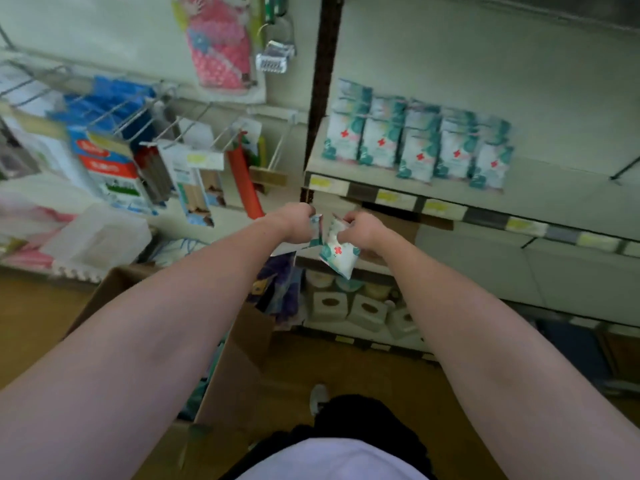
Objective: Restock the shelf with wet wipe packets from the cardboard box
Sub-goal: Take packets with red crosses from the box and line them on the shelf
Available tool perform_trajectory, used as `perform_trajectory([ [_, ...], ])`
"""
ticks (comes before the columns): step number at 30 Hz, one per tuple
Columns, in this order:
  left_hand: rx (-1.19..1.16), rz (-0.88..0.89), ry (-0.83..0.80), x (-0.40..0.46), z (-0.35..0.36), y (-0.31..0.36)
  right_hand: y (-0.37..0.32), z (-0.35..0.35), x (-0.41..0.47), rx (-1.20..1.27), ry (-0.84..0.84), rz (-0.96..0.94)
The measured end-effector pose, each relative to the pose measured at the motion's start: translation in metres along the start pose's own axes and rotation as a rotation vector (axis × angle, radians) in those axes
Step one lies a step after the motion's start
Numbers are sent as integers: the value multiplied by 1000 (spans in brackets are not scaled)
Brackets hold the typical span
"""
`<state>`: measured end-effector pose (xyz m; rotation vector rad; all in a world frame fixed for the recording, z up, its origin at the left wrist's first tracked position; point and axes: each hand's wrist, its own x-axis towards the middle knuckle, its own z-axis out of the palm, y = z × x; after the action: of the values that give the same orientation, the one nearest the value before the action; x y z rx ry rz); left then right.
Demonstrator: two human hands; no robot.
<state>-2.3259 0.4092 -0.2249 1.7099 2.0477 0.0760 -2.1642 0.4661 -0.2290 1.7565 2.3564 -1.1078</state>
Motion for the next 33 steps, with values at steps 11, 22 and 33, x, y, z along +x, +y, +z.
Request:
perform_trajectory([
  [11, 65, 128, 69, 74, -61, 122, 65, -161, 0, 254, 270, 104],
  [22, 14, 241, 97, 150, -83, 217, 144, -235, 73, 527, 408, -18],
  [33, -7, 154, 126, 213, -73, 270, 209, -238, 137, 529, 397, 91],
])
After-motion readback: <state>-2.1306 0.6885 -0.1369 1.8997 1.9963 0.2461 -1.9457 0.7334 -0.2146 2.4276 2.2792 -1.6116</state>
